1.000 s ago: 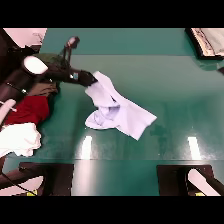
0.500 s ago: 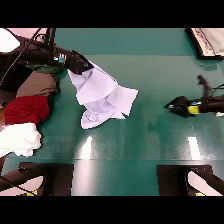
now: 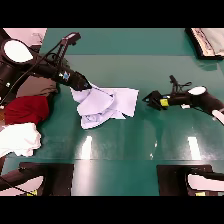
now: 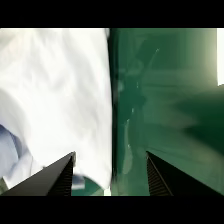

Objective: Fold the shirts.

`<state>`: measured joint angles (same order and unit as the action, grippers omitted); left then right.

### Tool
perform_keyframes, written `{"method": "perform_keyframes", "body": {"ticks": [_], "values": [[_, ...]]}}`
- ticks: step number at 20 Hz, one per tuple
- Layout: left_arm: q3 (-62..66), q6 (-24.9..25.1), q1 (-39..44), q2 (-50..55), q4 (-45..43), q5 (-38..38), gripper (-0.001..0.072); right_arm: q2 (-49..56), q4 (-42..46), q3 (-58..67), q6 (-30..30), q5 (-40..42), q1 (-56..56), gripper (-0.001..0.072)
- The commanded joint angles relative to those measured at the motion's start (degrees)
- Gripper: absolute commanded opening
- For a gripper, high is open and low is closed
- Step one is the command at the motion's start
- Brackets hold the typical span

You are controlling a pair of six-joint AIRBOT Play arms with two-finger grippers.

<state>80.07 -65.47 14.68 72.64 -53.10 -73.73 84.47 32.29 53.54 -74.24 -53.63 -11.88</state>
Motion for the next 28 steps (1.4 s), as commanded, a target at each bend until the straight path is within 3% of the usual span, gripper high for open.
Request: {"method": "perform_keyframes", "body": {"ticks": [1,4,6,8,9,10,14,18,21,28], "values": [[-1.0,-0.7,0.0,0.0,-0.8,-1.3,0.0024,8.7,-0.9,7.6,0.1,2.0,-3.2,0.0508],[-1.0,-0.7,0.0,0.0,-0.8,-1.3,0.0024,14.1,-1.0,12.9,-0.9,1.9,-5.4,0.0507],[-1.0,-0.7,0.0,0.0,-0.8,-1.3,0.0024,16.7,-1.2,16.7,-0.9,2.2,-7.2,0.0437],[-1.0,-0.7,0.0,0.0,-0.8,-1.3,0.0024,18.2,-0.9,20.5,-0.9,2.7,-8.6,0.0426],[-1.0,-0.7,0.0,0.0,-0.8,-1.3,0.0025,18.7,-0.2,22.6,-0.8,2.5,-9.0,0.0276],[-1.0,-0.7,0.0,-0.1,-0.8,-1.2,0.0024,18.6,1.0,24.5,-0.8,1.9,-9.0,0.0017],[7.0,-2.6,-0.2,-0.3,-5.0,-2.6,0.0023,12.7,10.1,34.2,-0.7,-4.7,-5.8,0.0013],[25.9,-3.7,-0.2,-2.4,-7.8,-3.7,0.0024,-3.3,17.3,43.8,-0.8,-5.3,1.1,0.0013],[37.4,-5.3,-0.2,-5.2,-6.9,-3.8,0.0024,-14.6,17.5,50.7,-0.8,-5.5,5.8,0.0013],[39.1,-5.2,-0.2,-14.0,3.1,-2.3,0.0024,-30.6,22.3,59.6,-0.8,-7.3,11.3,0.0012]]}}
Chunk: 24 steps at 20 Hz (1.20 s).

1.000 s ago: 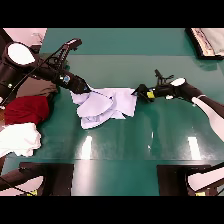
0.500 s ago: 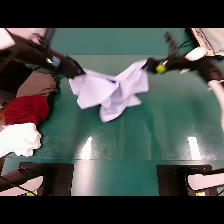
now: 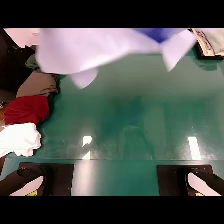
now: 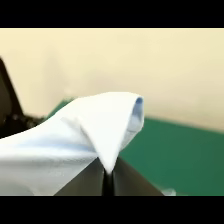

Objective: Fold the shirts.

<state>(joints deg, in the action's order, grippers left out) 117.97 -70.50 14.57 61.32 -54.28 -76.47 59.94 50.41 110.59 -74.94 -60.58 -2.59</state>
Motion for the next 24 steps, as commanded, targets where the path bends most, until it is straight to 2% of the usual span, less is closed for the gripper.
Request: {"method": "perform_keyframes", "body": {"ticks": [1,3,5,9,13,15,19,24], "values": [[1.2,-0.2,-0.1,-3.4,6.8,0.5,0.0024,-7.5,5.7,2.6,-0.1,-0.8,2.6,0.0013],[1.2,-0.2,-0.1,-3.4,12.6,0.0,0.0024,-9.3,6.8,2.6,-0.5,-1.9,4.1,0.0013],[-0.7,-0.4,-0.1,-3.2,13.9,-1.5,0.0024,-9.5,6.7,2.6,-1.6,-4.3,5.6,0.0012],[-13.4,-2.6,-0.1,-2.8,8.4,-7.1,0.0024,-2.2,6.6,2.6,-7.2,-17.1,6.0,0.0012],[-36.0,-4.2,-0.1,-2.7,-1.3,-5.1,0.0025,12.0,6.5,2.6,-9.7,-32.2,5.9,0.0013],[-47.9,-4.1,-0.1,-2.7,-4.5,1.0,0.0025,19.7,6.6,2.5,-9.7,-35.2,5.9,0.0013],[-65.7,-4.1,-0.1,-1.8,-6.5,20.9,0.0025,33.0,6.2,2.5,-10.6,-34.2,5.2,0.0013],[-64.1,-4.4,-0.1,8.6,-5.6,29.2,0.0026,41.6,6.2,2.6,-11.1,-27.1,1.4,0.0014]]}}
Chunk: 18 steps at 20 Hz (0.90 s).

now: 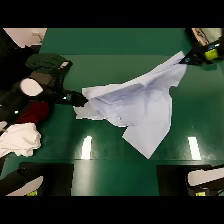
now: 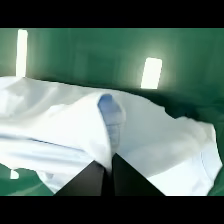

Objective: Fold the shirts.

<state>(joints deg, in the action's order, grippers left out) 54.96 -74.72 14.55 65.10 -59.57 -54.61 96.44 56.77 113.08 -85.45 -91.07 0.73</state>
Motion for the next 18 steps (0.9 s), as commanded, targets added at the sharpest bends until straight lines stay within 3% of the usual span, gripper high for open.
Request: {"method": "perform_keyframes", "body": {"ticks": [1,2,3,4,5,11,15,18], "values": [[1.1,-0.5,-0.1,7.4,-0.4,7.8,0.0158,5.9,-0.1,0.1,-0.7,5.2,-2.6,0.0014],[3.5,-1.6,-0.1,9.7,-0.4,7.6,0.039,6.4,-0.2,0.1,-0.7,7.1,-3.2,0.0019],[6.3,-2.0,-0.1,11.8,-0.5,7.1,0.0577,6.6,-0.2,0.1,-0.7,8.2,-3.6,0.0138],[8.8,-2.0,-0.1,13.1,-0.5,6.7,0.0583,6.7,-0.2,0.1,-0.7,8.9,-3.7,0.0354],[11.6,-1.9,-0.4,13.7,-1.5,6.2,0.0583,6.5,-0.2,0.1,-0.7,8.8,-3.6,0.0404],[22.6,-1.8,-15.9,14.1,0.6,-8.1,0.0581,1.4,-0.2,0.1,-0.5,1.7,0.2,0.0404],[16.9,0.2,-22.8,17.6,9.3,-15.8,0.0581,-2.3,-0.1,0.1,-0.4,-2.2,1.5,0.0404],[8.7,0.2,-23.0,18.7,10.6,-13.7,0.0581,-4.1,-0.1,0.1,-0.4,-2.4,1.2,0.0404]]}}
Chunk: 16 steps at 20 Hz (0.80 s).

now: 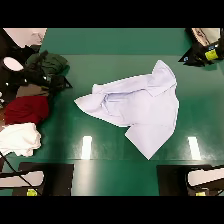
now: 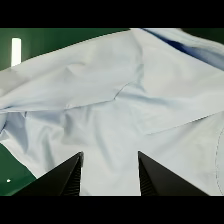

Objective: Fold the shirts.

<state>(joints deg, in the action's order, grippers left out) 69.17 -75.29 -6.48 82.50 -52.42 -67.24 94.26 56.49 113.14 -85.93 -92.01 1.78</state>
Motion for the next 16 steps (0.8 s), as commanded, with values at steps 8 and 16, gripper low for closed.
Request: {"method": "perform_keyframes", "body": {"ticks": [8,16], "values": [[-19.1,6.7,-0.8,1.3,20.9,10.6,0.0581,-2.5,0.1,0.0,0.0,-1.9,0.0,0.0404],[-17.6,5.6,3.9,1.4,22.8,20.3,0.0542,-2.5,0.3,0.0,0.0,-4.9,0.1,0.0404]]}}
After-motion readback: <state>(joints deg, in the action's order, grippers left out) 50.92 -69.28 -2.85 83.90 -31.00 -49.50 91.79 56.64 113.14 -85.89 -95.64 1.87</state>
